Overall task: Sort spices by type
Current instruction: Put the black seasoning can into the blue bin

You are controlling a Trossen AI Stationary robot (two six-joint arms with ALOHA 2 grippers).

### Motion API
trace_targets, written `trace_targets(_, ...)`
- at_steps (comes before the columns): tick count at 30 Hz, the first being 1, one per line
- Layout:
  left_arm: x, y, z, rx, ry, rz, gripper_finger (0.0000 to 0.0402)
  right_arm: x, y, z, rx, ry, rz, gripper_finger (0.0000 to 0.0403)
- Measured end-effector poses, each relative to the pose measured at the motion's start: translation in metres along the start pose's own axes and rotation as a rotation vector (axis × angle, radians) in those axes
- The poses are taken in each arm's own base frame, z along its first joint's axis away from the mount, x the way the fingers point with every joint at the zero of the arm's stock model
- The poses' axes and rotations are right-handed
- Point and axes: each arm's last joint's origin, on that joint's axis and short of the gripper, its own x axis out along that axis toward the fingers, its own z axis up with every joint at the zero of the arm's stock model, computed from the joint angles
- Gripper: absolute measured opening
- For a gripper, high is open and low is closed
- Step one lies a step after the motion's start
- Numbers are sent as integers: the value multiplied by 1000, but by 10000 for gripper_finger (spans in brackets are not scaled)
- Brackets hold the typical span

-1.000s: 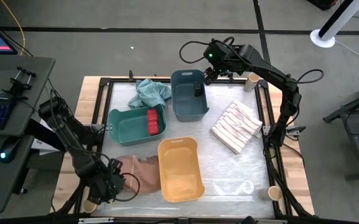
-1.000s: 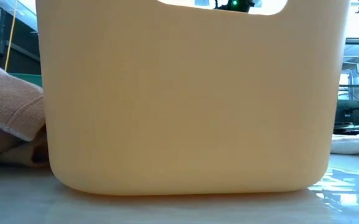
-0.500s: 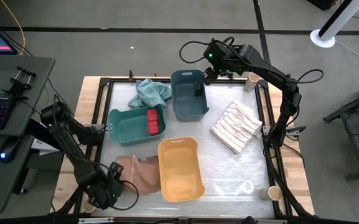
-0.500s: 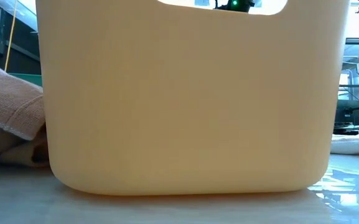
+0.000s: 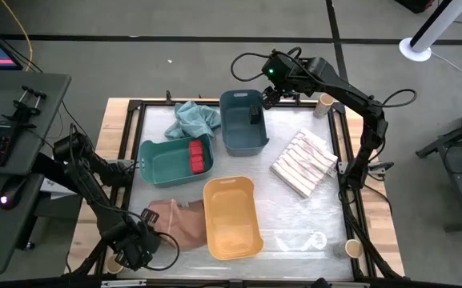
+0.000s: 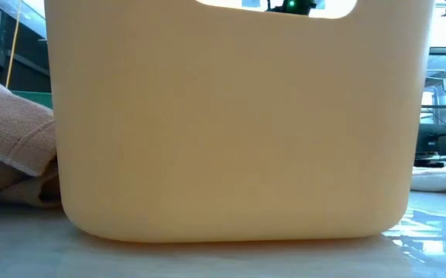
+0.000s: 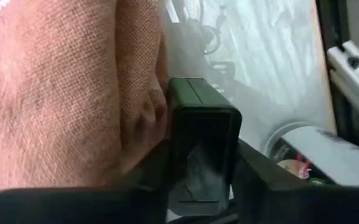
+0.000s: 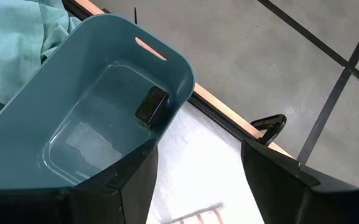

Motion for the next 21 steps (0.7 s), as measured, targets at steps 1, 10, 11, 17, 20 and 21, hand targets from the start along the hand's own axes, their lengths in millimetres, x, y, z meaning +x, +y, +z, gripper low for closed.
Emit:
trace_targets(1,0,0,0,-16,0,-4,80,0,0,0,0,0,0,227)
trace_targets(10,-59,3,-14,-109,-73,-248,80,0,0,0,1,-1,0,227)
trace_targets(11,-72,7,-20,-112,-105,-258,80,0,0,0,0,-1,0,227)
trace_targets(17,-141,68,-61,-266,-318,-13,80,0,0,0,-25,0,-1,227)
trace_targets(20,-160,103,-75,-350,-394,175,80,0,0,0,-25,0,-1,227)
trace_targets(21,-164,115,-76,-375,-407,234,80,0,0,0,-25,1,-1,227)
